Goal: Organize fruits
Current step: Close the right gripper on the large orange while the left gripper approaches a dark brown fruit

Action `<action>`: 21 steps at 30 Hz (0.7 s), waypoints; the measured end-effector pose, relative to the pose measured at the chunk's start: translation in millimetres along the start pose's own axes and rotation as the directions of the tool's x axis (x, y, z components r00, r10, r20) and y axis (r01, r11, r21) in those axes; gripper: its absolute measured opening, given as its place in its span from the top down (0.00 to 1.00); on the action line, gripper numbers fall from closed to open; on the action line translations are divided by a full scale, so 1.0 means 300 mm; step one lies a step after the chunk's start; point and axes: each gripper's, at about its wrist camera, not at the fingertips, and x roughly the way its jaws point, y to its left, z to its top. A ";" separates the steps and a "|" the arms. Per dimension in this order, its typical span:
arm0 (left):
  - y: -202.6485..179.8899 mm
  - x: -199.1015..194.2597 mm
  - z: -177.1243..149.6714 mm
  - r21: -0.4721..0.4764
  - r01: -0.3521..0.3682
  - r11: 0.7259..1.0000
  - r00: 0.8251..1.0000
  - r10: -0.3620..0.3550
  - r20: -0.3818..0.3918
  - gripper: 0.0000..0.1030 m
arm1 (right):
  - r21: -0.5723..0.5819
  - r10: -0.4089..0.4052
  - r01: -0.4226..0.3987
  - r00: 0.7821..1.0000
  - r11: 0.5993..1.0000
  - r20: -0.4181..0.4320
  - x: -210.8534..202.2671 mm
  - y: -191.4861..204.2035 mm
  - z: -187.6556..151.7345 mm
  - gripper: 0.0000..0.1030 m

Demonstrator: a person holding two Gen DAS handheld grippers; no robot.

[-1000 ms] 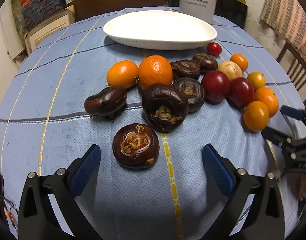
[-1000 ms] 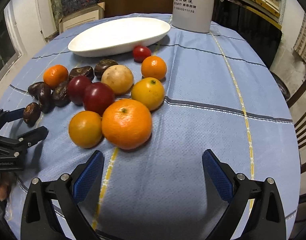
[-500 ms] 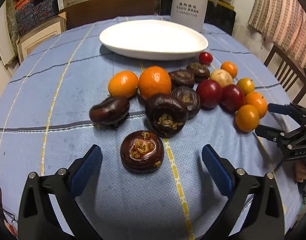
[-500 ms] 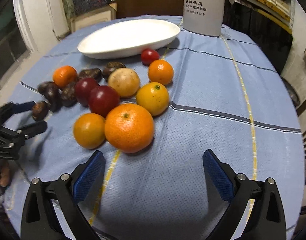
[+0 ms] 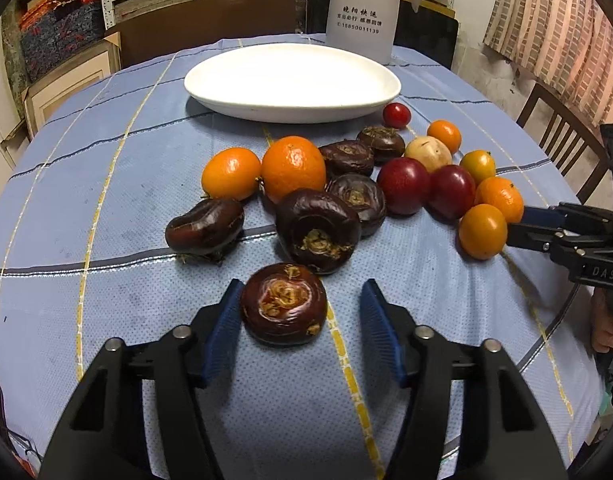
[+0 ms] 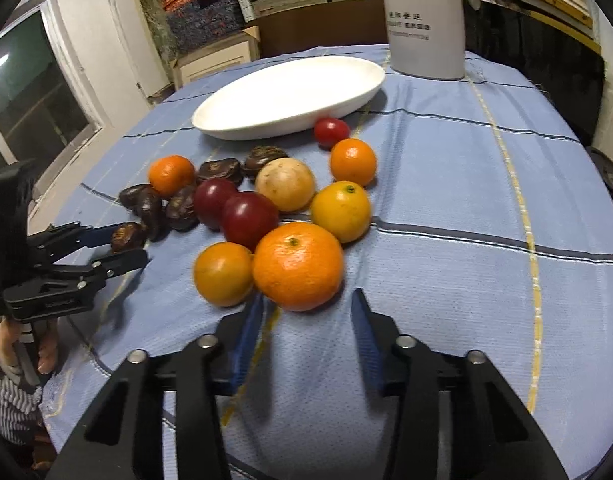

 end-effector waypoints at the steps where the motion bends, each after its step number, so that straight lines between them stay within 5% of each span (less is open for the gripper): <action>1: 0.005 -0.002 -0.001 -0.007 0.006 1.000 1.000 -0.006 0.003 0.46 | -0.006 -0.005 0.005 1.000 1.000 -0.001 0.001 0.007 0.000 0.59; 5: 0.029 -0.013 -0.004 -0.040 0.033 0.999 0.999 -0.032 0.021 0.50 | -0.006 -0.019 0.019 1.000 1.000 -0.001 0.007 0.022 0.007 0.58; 12: 0.034 -0.005 -0.004 -0.049 0.048 0.998 0.999 -0.048 0.014 0.50 | 0.074 0.004 -0.005 1.000 0.997 0.022 0.045 -0.015 0.051 0.39; 13: 0.034 -0.006 -0.005 -0.049 0.049 0.998 0.999 -0.048 0.015 0.50 | 0.064 0.001 -0.002 1.000 0.998 0.021 0.051 -0.010 0.054 0.39; 15: 0.036 -0.009 -0.005 -0.053 0.054 0.997 0.998 -0.053 0.019 0.50 | 0.047 0.015 -0.016 1.000 0.999 0.019 0.053 0.000 0.053 0.55; 21: 0.050 -0.071 0.040 -0.080 0.121 0.989 0.990 -0.115 0.076 0.54 | 0.064 0.041 -0.044 0.998 0.997 0.046 0.001 -0.006 0.051 0.55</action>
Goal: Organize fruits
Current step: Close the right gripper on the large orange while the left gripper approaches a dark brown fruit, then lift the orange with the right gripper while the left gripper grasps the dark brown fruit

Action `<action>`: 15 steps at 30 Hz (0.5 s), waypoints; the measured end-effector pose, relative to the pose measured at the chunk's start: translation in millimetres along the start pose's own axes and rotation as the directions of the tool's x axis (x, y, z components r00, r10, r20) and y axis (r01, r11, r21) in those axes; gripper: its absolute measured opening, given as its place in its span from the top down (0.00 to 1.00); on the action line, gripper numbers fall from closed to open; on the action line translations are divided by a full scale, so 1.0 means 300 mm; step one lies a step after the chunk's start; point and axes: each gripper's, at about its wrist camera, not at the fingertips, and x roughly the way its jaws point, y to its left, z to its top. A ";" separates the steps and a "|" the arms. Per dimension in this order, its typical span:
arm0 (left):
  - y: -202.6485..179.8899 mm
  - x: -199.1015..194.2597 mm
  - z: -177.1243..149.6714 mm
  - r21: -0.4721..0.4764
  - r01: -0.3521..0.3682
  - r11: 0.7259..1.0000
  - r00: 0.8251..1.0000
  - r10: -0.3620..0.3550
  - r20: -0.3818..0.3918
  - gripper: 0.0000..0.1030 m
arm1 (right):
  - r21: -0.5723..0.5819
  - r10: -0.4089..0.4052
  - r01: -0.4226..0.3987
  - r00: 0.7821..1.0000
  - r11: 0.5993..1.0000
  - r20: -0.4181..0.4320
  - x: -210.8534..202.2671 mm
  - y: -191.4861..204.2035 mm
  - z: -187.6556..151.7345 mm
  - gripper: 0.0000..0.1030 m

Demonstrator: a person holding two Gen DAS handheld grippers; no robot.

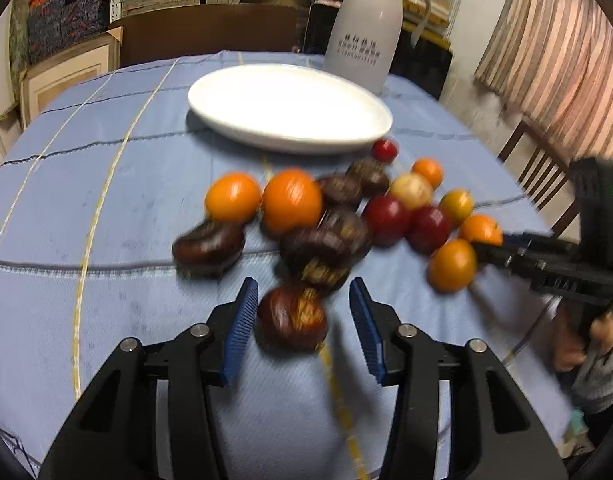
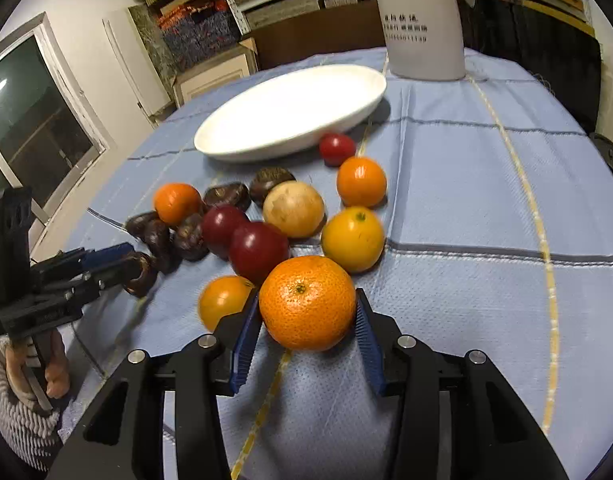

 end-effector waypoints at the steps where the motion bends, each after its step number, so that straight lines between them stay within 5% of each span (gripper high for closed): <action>1: 0.000 -0.014 0.033 -0.004 0.017 1.000 1.000 -0.016 0.015 0.54 | -0.004 0.004 -0.004 1.000 1.000 0.013 -0.021 0.005 0.016 0.55; 8: -0.029 -0.015 0.315 0.017 -0.012 1.000 0.995 0.010 0.098 0.54 | -0.018 -0.007 0.010 0.992 1.000 0.129 -0.097 0.044 0.271 0.55; 15: 0.001 0.151 0.472 -0.025 -0.012 1.000 0.998 0.013 0.055 0.56 | 0.073 0.017 -0.028 0.990 0.997 0.140 0.072 0.013 0.446 0.55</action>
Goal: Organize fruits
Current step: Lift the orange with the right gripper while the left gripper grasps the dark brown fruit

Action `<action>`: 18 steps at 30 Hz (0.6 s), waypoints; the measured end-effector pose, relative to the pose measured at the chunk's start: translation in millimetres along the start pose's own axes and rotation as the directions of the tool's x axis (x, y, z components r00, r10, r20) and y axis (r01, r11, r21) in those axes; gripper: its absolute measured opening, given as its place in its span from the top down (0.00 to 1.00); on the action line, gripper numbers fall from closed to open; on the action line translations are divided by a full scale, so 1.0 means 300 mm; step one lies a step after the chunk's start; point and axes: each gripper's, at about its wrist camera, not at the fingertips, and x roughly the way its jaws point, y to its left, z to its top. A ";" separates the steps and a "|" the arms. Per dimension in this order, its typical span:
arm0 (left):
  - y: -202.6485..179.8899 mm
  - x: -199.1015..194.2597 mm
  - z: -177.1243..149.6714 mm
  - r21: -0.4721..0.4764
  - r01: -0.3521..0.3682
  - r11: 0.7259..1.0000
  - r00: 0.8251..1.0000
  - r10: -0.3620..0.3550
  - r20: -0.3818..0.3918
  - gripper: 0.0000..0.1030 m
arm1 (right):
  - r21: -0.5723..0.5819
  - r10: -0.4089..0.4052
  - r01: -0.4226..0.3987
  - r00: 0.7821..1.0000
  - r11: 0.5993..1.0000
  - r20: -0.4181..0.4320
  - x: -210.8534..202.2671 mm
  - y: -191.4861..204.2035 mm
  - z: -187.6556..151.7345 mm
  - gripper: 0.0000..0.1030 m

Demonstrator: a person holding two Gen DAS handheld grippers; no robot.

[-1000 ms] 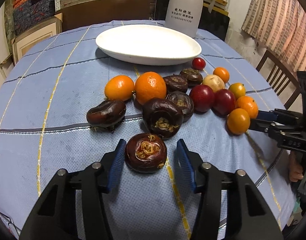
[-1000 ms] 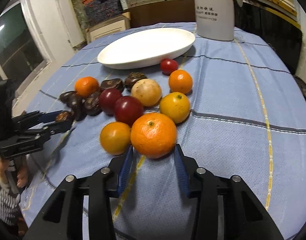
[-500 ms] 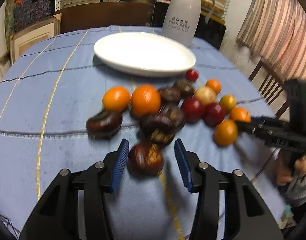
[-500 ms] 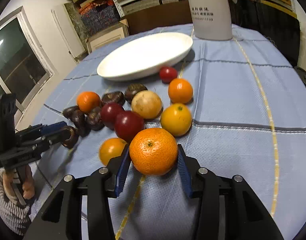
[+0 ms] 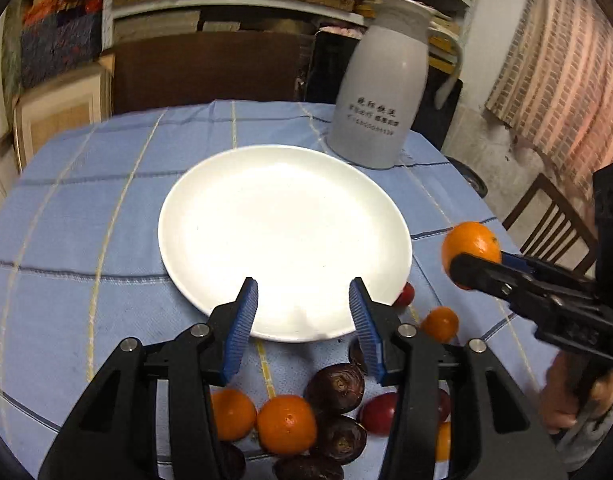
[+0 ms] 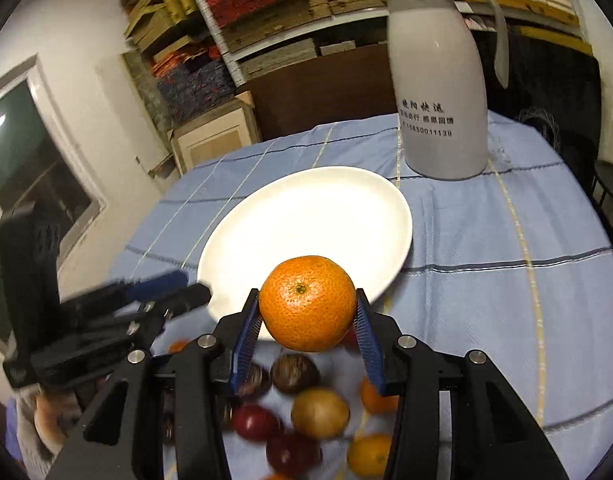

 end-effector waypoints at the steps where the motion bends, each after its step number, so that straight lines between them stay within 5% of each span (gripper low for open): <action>1: 0.004 -0.008 -0.010 -0.001 0.012 1.000 1.000 -0.012 -0.002 0.56 | 0.014 0.011 -0.011 1.000 1.000 0.004 0.008 -0.009 -0.001 0.55; 6: -0.011 -0.156 -0.223 0.094 -0.001 0.996 1.000 0.003 -0.020 0.38 | 0.007 0.016 -0.016 0.999 1.000 0.027 -0.011 -0.042 -0.069 0.55; 13: 0.008 -0.160 -0.461 0.065 -0.037 0.997 0.993 0.044 -0.110 0.38 | 0.043 0.057 -0.057 0.998 0.997 0.008 -0.007 -0.065 -0.104 0.55; 18: -0.011 -0.095 -0.476 0.093 -0.057 0.994 0.988 0.069 -0.138 0.40 | 0.054 0.069 -0.069 0.998 0.996 0.003 -0.011 -0.078 -0.115 0.55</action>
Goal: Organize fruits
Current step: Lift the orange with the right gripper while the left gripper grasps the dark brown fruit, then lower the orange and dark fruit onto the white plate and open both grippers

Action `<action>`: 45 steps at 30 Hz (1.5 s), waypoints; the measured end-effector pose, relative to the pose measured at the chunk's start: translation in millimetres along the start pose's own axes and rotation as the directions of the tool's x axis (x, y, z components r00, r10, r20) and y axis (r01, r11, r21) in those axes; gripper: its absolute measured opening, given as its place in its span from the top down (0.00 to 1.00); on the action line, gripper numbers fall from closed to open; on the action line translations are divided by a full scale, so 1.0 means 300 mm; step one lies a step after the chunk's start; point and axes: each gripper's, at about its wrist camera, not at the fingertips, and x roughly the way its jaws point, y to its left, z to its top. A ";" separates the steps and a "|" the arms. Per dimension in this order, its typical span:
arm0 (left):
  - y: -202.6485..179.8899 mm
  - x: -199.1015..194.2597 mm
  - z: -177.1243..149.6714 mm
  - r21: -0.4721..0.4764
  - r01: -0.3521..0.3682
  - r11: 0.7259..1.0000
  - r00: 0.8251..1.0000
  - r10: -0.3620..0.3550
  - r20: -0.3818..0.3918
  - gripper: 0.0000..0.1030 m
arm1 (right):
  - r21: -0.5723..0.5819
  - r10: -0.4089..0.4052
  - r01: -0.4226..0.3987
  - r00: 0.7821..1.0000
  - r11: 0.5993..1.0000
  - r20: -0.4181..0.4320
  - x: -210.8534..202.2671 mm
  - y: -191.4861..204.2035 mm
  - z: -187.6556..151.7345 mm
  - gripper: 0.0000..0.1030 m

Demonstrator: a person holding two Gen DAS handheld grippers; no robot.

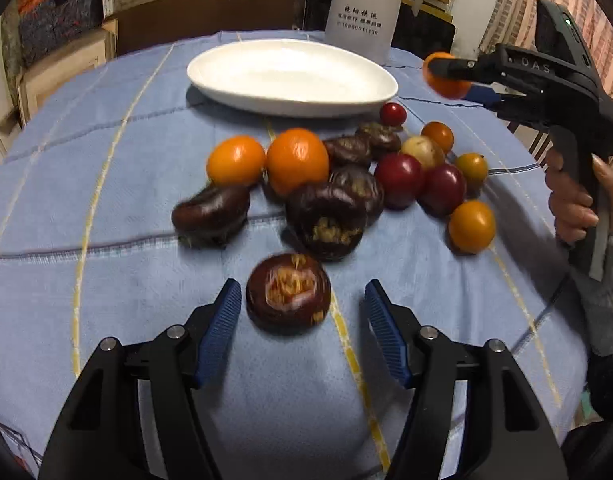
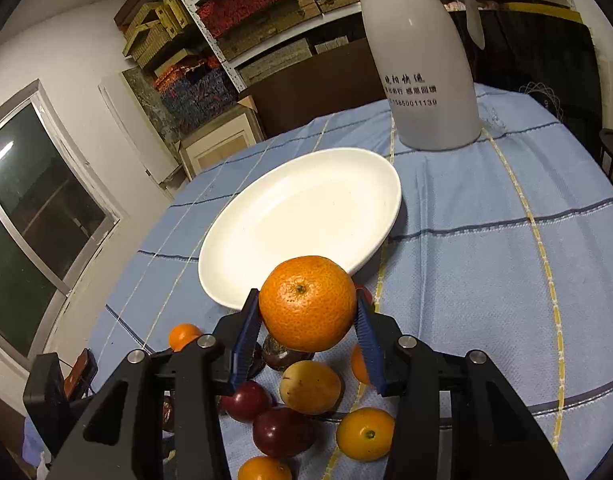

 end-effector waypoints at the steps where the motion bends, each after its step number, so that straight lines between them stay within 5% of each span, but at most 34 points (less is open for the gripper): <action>1: -0.005 0.007 0.007 -0.001 0.003 1.000 1.000 -0.003 -0.004 0.43 | 0.002 0.001 -0.001 1.000 1.000 -0.006 0.004 -0.003 -0.002 0.55; 5: -0.023 0.016 0.021 0.022 -0.035 0.999 0.999 0.035 0.000 0.61 | 0.010 -0.001 0.001 1.000 1.000 -0.013 0.009 -0.015 -0.005 0.55; 11: 0.006 -0.073 0.033 -0.035 0.029 0.999 0.997 -0.026 0.077 0.61 | 0.010 -0.019 0.019 1.000 1.000 0.019 -0.011 -0.019 0.000 0.55; 18: -0.021 -0.047 0.388 0.024 0.039 0.999 0.985 -0.043 0.168 0.61 | -0.048 -0.076 0.077 0.997 0.996 0.019 0.020 0.032 0.091 0.55; 26: 0.075 0.250 0.609 -0.092 0.044 0.995 0.997 -0.037 0.072 0.61 | -0.075 -0.132 0.126 0.989 0.989 -0.072 0.232 0.035 0.166 0.54; 28: 0.093 0.271 0.602 -0.099 0.048 0.994 0.997 -0.041 0.068 0.49 | -0.062 -0.128 0.123 0.988 0.990 -0.082 0.264 0.023 0.164 0.53; 30: 0.091 0.256 0.598 -0.086 0.023 0.996 0.995 -0.014 0.099 0.15 | -0.072 -0.127 0.121 0.989 0.990 -0.076 0.267 0.017 0.163 0.46; 37: 0.148 0.146 0.539 -0.134 -0.021 0.991 0.986 0.043 0.161 0.05 | -0.041 -0.131 0.132 0.991 0.990 0.033 0.130 0.003 0.150 0.30; 41: 0.207 0.075 0.417 -0.202 -0.035 0.979 0.982 0.071 0.173 0.05 | 0.009 -0.143 0.143 0.983 0.990 0.111 0.004 -0.035 0.066 0.13; 45: 0.243 -0.008 0.225 -0.250 -0.069 0.966 0.977 0.116 0.177 0.05 | 0.049 -0.172 0.167 0.976 0.985 0.136 -0.085 -0.073 -0.027 0.12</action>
